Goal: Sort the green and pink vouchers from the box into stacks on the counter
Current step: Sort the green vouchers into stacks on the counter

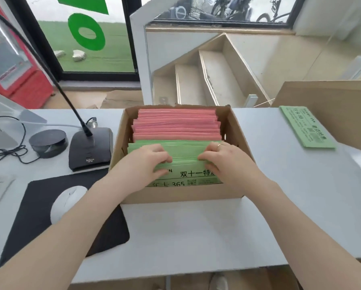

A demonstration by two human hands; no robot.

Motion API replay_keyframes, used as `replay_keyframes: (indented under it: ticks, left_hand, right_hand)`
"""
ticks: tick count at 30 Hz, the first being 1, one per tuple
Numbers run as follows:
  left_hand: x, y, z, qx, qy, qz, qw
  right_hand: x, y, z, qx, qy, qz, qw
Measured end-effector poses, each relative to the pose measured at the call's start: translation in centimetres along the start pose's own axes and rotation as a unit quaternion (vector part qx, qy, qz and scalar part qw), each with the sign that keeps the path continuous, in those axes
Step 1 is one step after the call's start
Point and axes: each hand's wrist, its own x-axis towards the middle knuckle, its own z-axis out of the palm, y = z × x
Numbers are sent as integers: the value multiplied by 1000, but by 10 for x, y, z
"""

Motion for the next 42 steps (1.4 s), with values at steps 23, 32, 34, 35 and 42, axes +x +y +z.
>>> replay_keyframes:
  ticks: [23,32,34,35,42]
  left_hand:
    - [-9,-30,-2,67,-23,-60,996]
    - [15,81,-44,-382,257,-2,888]
    - [22,111,-28,-424,216,35,879]
    - [24,125,-18,-414,195,60,887]
    - [49,207,56,-437,141,63,886]
  right_hand:
    - [-4,-17,-20,-30,-146,176,973]
    - [-59,30,-87,166,338,187,907]
    - [-82,47,-96,218,355,210,884]
    - [-97,58,-96,239,351,229,876]
    - [-196,135,-87,316,245,287,871]
